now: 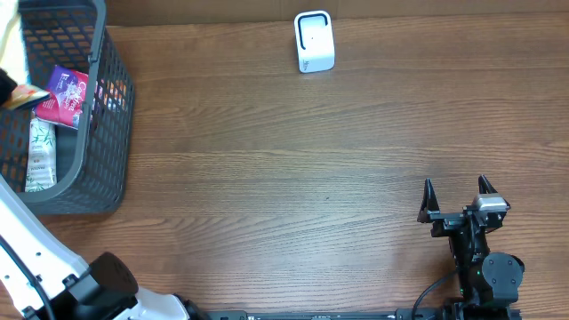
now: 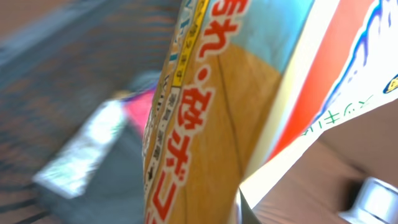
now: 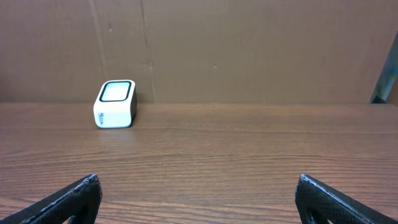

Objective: Scan the item barcode
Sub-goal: 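Lift the snack bag out and place it on the table near the scanner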

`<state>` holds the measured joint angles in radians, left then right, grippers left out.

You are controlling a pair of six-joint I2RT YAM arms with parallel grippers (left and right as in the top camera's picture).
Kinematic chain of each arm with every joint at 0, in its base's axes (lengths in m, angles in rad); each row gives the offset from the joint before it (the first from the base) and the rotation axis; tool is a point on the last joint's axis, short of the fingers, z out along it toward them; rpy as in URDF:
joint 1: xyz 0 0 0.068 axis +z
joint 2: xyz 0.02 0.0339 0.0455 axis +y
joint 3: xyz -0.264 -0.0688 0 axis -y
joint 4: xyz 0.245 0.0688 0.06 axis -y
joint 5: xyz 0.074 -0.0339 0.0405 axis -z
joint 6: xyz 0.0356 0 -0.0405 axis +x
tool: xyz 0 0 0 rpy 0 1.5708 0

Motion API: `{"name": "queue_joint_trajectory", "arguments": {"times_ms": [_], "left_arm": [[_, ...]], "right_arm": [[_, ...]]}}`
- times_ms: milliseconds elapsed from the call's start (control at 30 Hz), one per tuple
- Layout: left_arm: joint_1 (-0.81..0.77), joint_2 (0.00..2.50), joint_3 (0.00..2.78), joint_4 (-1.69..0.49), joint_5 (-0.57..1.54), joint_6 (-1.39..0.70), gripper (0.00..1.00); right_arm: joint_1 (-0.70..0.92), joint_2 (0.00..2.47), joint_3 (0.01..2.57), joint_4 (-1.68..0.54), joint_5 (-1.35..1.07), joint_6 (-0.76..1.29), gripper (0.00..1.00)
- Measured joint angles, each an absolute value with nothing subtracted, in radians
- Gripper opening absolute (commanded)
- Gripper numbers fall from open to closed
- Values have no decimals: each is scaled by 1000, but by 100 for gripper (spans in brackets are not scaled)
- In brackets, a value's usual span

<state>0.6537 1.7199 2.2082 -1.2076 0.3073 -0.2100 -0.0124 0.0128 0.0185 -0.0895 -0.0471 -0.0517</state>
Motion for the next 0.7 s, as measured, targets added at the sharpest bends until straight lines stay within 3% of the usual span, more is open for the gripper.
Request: {"name": "queue_joint_trajectory", "arguments": {"times_ms": [167, 333, 700], "left_arm": [[572, 1700, 2209, -1214, 527, -210, 4], [382, 1700, 2201, -1262, 606, -206, 4], [-53, 1728, 1969, -1268, 442, -202, 4]], "right_arm": [[-12, 13, 19, -89, -47, -52, 100], [-12, 13, 19, -89, -47, -52, 100], [-12, 13, 19, -89, -47, -52, 100]]}}
